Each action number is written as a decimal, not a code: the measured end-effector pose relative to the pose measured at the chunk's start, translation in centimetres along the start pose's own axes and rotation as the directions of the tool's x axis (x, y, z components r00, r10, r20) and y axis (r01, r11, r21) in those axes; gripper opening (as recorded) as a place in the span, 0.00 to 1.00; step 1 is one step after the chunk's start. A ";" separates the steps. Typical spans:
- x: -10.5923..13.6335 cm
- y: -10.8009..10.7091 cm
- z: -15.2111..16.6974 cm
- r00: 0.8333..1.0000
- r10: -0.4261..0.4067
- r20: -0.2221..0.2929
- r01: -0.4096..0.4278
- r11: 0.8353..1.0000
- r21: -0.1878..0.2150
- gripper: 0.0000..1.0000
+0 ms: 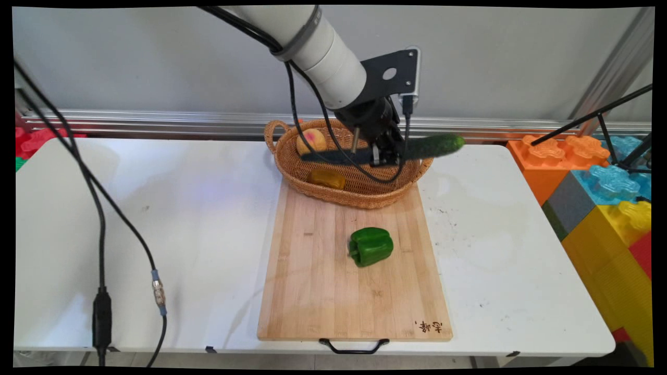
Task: Place the picked object on the cutting board
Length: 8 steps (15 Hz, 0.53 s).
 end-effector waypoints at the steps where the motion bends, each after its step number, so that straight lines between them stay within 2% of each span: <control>1: 0.7 1.4 -1.1 1.000 -0.016 -0.002 0.016 0.999 -0.027 0.00; 5: 1.6 7.0 -4.5 0.998 -0.057 0.020 0.059 0.988 -0.143 0.00; 8: 1.3 10.0 -5.6 0.997 -0.067 0.043 0.075 0.977 -0.199 0.00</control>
